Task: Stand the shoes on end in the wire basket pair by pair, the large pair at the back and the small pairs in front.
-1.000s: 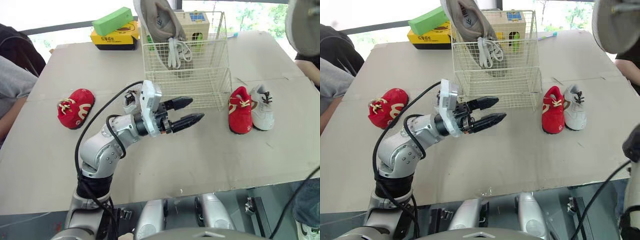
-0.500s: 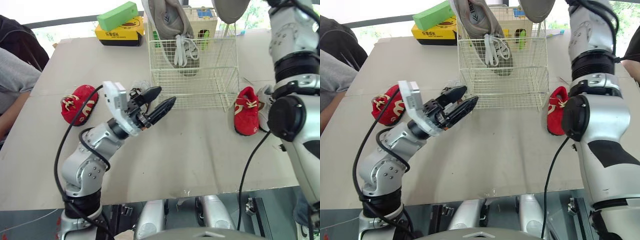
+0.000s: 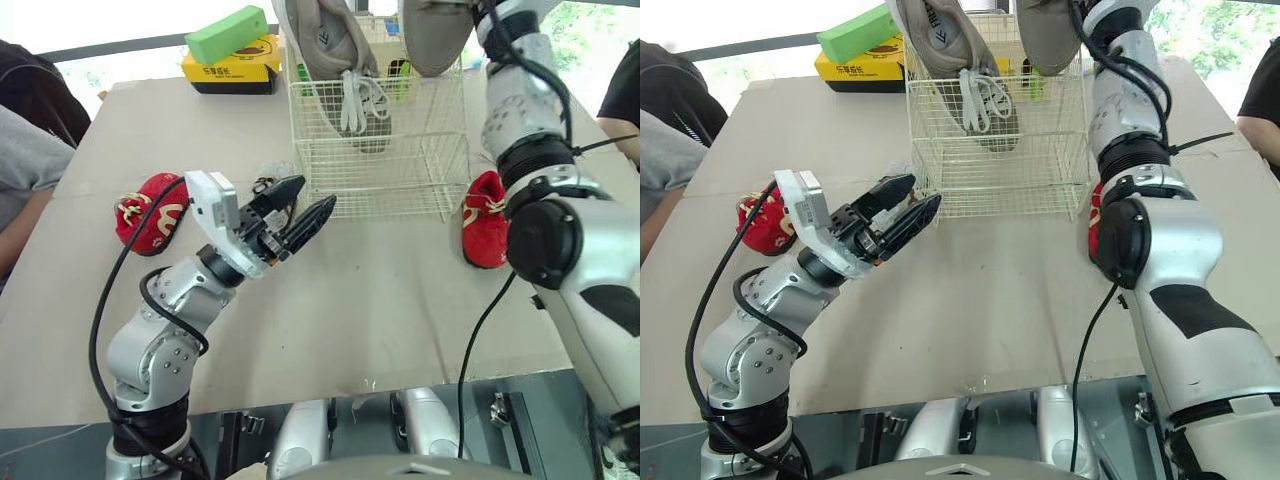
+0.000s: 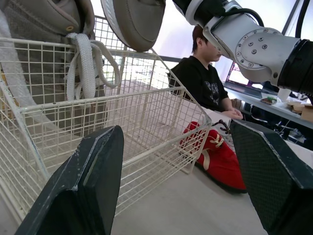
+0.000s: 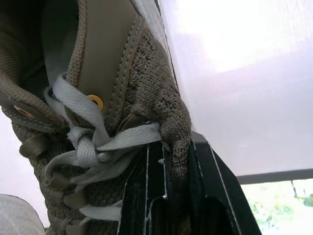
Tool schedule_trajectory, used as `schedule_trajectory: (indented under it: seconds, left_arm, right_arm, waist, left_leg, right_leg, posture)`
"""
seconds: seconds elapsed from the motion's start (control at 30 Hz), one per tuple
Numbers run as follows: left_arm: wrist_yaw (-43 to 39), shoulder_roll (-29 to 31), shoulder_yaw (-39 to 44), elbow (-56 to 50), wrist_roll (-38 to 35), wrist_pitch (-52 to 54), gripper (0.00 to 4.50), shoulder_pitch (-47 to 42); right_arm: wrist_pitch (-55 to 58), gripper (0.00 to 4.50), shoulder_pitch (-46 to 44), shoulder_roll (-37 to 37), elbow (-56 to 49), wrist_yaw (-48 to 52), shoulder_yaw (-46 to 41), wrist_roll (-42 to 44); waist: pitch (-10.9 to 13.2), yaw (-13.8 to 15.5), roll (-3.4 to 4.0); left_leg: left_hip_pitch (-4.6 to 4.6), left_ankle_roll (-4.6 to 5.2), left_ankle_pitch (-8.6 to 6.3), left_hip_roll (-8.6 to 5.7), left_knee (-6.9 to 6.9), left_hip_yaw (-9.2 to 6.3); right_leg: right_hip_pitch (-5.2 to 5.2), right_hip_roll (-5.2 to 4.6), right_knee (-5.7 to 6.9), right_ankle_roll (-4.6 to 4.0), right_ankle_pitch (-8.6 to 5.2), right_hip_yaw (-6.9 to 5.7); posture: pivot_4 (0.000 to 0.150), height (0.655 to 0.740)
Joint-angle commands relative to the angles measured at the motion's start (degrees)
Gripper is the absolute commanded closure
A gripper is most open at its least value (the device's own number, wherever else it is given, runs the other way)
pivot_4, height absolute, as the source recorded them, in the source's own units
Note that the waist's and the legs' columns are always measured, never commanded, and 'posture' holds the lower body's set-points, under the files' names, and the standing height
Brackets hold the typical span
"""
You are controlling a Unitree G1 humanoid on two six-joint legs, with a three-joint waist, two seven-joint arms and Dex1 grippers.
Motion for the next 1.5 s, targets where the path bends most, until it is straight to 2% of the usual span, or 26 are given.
schedule_trajectory:
  seconds: [0.03, 0.23, 0.33, 0.47, 0.73, 0.93, 1.1, 1.23, 1.43, 1.5]
  left_arm:
    - [0.7, 1.2, 1.8, -2.8, -0.7, -1.3, 0.78, 0.1]
    - [2.3, 1.6, 1.9, -4.3, -0.6, -1.6, 0.78, 1.2]
    - [4.0, 2.2, 0.3, -4.5, 2.2, -1.6, 0.78, -0.8]
    - [-0.5, 7.0, -4.3, -3.4, 7.4, -2.8, 0.78, -3.2]
    - [-2.6, 6.5, -5.4, 1.7, 7.7, -2.9, 0.78, -8.0]
    - [-2.9, 9.0, -9.4, 5.8, 15.9, -3.5, 0.78, -12.1]
    - [-10.1, 13.1, -16.1, 11.5, 22.2, -5.6, 0.78, -19.5]
    - [-17.0, 14.0, -22.2, 18.9, 26.1, -5.7, 0.78, -28.5]
    - [-24.1, 10.5, -29.1, 31.9, 31.3, -6.7, 0.78, -40.4]
    - [-27.2, 9.6, -31.1, 35.8, 33.0, -8.3, 1.3, -43.1]
  right_arm:
    - [-1.7, 4.44, -1.9, 1.1, -0.2, -1.5, 1.4, -2.3]
    - [-1.5, 4.44, -1.4, 1.6, 0.0, -2.5, 1.4, -3.6]
    - [1.0, 4.44, -1.3, 2.0, -0.4, 0.3, -1.0, -0.6]
    - [1.2, 4.44, -1.8, 2.0, -1.2, 2.3, -1.6, 0.2]
    - [-0.9, 4.44, -4.9, 1.2, -0.4, -2.5, -1.3, -1.3]
    - [-1.1, 4.44, -5.2, 1.6, -0.3, -3.1, -1.0, -2.1]
    - [-1.3, 4.44, -5.1, 1.8, -0.6, -2.7, -1.2, -1.9]
    - [-1.7, 4.44, -4.7, 1.0, -1.2, -2.0, -1.6, -1.4]
    - [-2.5, 4.44, -4.4, 0.4, -2.1, -1.5, -2.0, -0.7]
    - [-2.9, 4.5, -4.3, 0.4, -2.4, -1.4, -1.9, -0.7]
  waist:
    - [0.0, 0.0, 0.0]
    - [0.0, 0.0, 0.0]
    - [0.0, 0.0, -0.03]
    - [0.0, -0.2, -0.04]
    - [0.0, -0.7, -0.03]
    - [0.0, -0.7, -0.04]
    - [0.0, -0.7, -0.05]
    - [0.0, -0.8, -0.04]
    - [0.0, -0.9, -0.04]
    - [0.0, -1.0, -0.04]
  left_leg:
    - [0.01, 0.0, 0.0, 0.0, 0.0, 0.01]
    - [0.05, 0.0, 0.0, 0.01, 0.0, 0.0]
    - [0.06, 0.0, 0.0, 0.01, 0.01, 0.02]
    - [0.09, 0.0, 0.0, -0.03, -0.01, 0.02]
    - [0.05, 0.0, 0.0, 0.0, -0.03, 0.01]
    - [-0.02, -0.01, 0.0, -0.02, -0.03, 0.01]
    - [-0.01, -0.01, 0.0, -0.05, -0.03, 0.01]
    - [-0.04, -0.01, 0.01, -0.06, -0.05, -0.01]
    - [-0.08, -0.02, 0.01, -0.11, -0.07, 0.02]
    - [-0.09, -0.01, 0.01, -0.12, -0.07, 0.03]
  right_leg:
    - [0.0, 0.0, 0.01, 0.0, 0.0, 0.02]
    - [0.0, 0.01, 0.07, 0.0, 0.0, 0.03]
    - [0.0, 0.01, 0.07, -0.01, 0.0, 0.03]
    - [0.01, 0.06, 0.1, -0.02, 0.01, 0.05]
    - [-0.01, 0.07, 0.07, -0.02, 0.01, 0.04]
    - [-0.05, 0.03, 0.02, -0.01, 0.01, 0.03]
    - [-0.05, 0.05, 0.06, -0.01, 0.01, -0.02]
    - [-0.08, 0.05, 0.03, -0.01, 0.01, -0.02]
    - [-0.14, 0.06, 0.02, -0.01, 0.01, -0.01]
    - [-0.15, 0.06, 0.02, -0.01, 0.0, 0.0]
  posture:
    - [0.15, 0.74]
    - [0.15, 0.74]
    - [0.15, 0.74]
    - [0.15, 0.74]
    - [0.15, 0.74]
    - [0.15, 0.74]
    - [0.15, 0.74]
    - [0.15, 0.74]
    - [0.15, 0.74]
    - [0.15, 0.74]
